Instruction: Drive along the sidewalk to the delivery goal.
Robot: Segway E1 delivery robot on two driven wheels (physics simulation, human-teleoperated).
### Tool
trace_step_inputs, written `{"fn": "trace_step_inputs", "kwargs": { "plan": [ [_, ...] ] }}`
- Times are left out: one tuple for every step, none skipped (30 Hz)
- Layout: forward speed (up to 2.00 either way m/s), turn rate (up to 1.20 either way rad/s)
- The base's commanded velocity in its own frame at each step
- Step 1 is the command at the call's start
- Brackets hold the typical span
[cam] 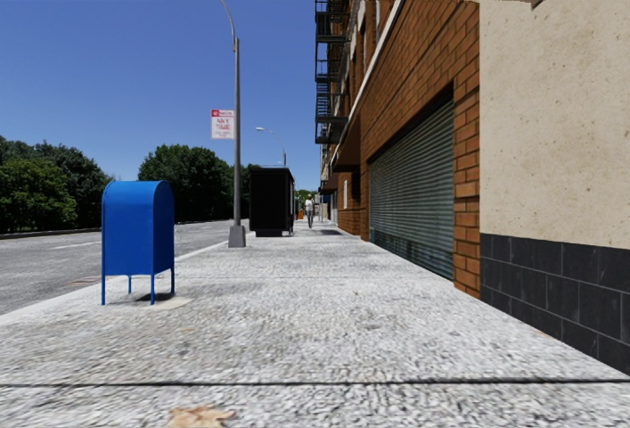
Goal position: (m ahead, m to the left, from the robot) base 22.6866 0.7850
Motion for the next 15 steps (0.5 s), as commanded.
{"fn": "trace_step_inputs", "kwargs": {
  "plan": [
    [2.0, 0.0],
    [2.0, 0.0],
    [2.0, 0.0],
    [2.0, 0.0],
    [2.0, 0.0],
    [2.0, 0.0],
    [2.0, 0.0],
    [2.0, 0.0],
    [2.0, 0.0],
    [2.0, 0.0],
    [2.0, 0.0],
    [2.0, 0.0],
    [2.0, 0.0],
    [2.0, 0.0],
    [2.0, -0.47]
  ]
}}
